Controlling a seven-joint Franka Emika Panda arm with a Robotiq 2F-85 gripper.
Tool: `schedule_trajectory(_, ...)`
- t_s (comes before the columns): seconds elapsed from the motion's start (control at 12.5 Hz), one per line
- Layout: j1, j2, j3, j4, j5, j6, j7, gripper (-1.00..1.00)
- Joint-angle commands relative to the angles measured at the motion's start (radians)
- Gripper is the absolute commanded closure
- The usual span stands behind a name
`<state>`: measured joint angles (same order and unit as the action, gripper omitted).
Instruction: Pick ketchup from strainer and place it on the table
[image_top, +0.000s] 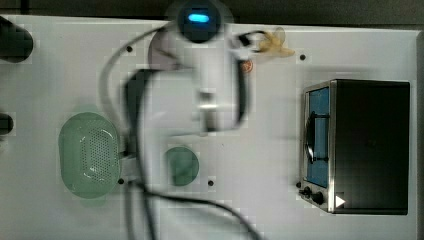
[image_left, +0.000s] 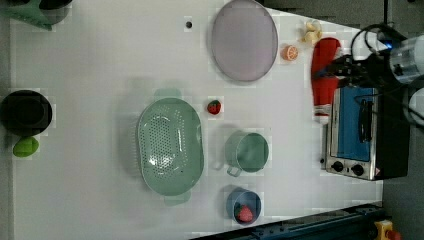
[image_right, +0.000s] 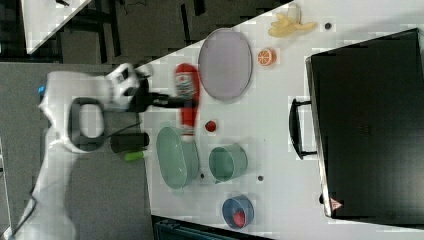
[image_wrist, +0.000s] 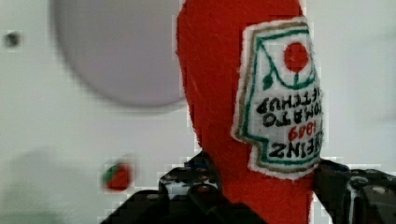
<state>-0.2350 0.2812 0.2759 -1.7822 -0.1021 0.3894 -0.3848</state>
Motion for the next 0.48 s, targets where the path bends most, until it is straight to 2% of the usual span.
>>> schedule_trajectory(0.08, -0.017, -0.030, -0.034, -0.054, 0.001, 0.091, -0.128, -0.16)
schedule_trajectory(0.48, -0.018, -0.030, -0.084, -0.275, 0.001, 0.342, -0.128, -0.16)
